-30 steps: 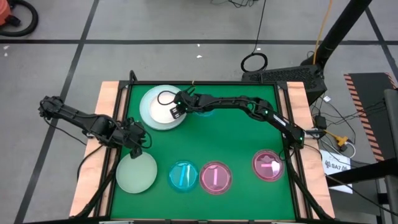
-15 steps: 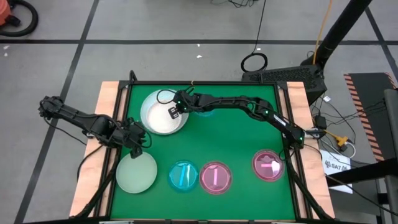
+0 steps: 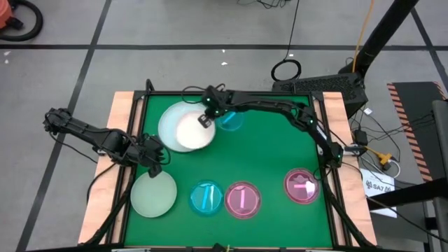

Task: Stack plastic plates
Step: Remove the white plate from the top of the blue plate

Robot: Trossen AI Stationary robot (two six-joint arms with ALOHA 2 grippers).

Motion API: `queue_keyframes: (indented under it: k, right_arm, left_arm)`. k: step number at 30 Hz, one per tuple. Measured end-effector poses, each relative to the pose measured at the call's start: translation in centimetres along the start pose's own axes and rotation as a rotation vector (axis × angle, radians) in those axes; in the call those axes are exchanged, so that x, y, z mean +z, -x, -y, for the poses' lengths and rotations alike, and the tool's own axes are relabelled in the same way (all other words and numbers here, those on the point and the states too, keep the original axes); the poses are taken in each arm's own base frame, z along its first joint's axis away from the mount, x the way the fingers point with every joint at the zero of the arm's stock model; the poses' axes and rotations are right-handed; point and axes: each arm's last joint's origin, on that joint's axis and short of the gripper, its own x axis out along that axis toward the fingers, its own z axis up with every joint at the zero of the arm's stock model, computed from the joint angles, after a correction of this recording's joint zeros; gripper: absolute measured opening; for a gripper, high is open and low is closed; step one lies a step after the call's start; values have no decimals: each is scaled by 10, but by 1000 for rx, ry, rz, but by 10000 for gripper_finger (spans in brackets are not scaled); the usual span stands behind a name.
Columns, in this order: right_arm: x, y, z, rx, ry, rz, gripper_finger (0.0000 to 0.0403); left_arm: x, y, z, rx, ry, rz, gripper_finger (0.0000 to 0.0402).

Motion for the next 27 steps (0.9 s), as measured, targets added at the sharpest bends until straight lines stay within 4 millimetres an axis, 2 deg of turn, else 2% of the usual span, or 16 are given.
queue_keyframes:
  k: [6, 12, 15, 19, 23, 27]
  right_arm:
    - [-9, 42, 2, -61, 132, -166, 2]
    - [-17, 69, 8, -150, 197, -286, 1]
    - [-24, 82, 10, -149, 203, -293, 1]
    - [-48, 94, 21, -153, 183, -298, 1]
    - [-79, 108, 42, -164, 104, -238, 1]
    - [-112, 111, 67, -172, 19, -153, 1]
  left_arm:
    - [1, -1, 2, -7, 68, 5, 99]
    - [5, -4, 7, -33, 84, 28, 99]
    - [7, -6, 10, -34, 66, 30, 99]
    - [7, -12, 12, -13, 41, 12, 99]
    - [8, -16, 15, 4, 5, -7, 99]
    - [8, -19, 16, 14, -43, -23, 99]
